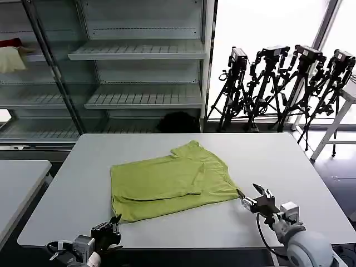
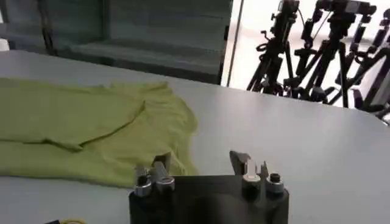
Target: Fold and organize the clothes.
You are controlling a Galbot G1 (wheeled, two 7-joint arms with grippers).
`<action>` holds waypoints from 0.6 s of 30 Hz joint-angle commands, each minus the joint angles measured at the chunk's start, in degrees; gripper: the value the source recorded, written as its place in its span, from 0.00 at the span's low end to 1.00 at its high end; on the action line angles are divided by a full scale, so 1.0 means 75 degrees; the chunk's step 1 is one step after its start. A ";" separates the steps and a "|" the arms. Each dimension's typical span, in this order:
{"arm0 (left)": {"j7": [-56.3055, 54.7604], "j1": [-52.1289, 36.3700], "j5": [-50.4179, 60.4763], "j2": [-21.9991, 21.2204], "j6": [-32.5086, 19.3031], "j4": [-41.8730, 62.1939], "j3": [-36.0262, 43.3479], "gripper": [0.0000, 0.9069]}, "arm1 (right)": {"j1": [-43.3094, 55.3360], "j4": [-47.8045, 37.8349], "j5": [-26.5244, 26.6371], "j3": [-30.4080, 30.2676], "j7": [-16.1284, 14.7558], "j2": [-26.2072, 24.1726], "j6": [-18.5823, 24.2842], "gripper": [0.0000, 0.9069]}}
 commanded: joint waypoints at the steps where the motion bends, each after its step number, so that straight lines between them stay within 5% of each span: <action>1: -0.0015 0.0005 0.0034 0.0007 -0.0006 -0.0036 0.0017 0.00 | 0.0970 -0.1068 -0.0031 -0.0602 -0.0528 0.0231 0.0057 0.73; 6: -0.0021 -0.0108 0.0084 -0.0019 0.0016 -0.0032 0.0056 0.00 | 0.1000 -0.1084 -0.0377 -0.0839 -0.0829 0.0358 0.0109 0.70; 8: -0.0022 -0.0122 0.0080 -0.0033 0.0019 -0.0033 0.0058 0.00 | 0.0935 -0.0986 -0.0484 -0.0878 -0.0888 0.0351 0.0136 0.52; 10: -0.0018 -0.0131 0.0104 -0.0059 0.0018 -0.0033 0.0065 0.00 | 0.0825 -0.0895 -0.0641 -0.0899 -0.0970 0.0318 0.0197 0.13; 12: 0.0000 -0.0149 0.0135 -0.0103 0.0002 -0.0015 0.0076 0.00 | 0.0649 -0.0801 -0.0762 -0.0903 -0.0999 0.0270 0.0275 0.00; 18: 0.0031 -0.0238 0.0199 -0.0191 -0.0022 0.0042 0.0123 0.00 | 0.0301 -0.0741 -0.0930 -0.0785 -0.0982 0.0214 0.0459 0.00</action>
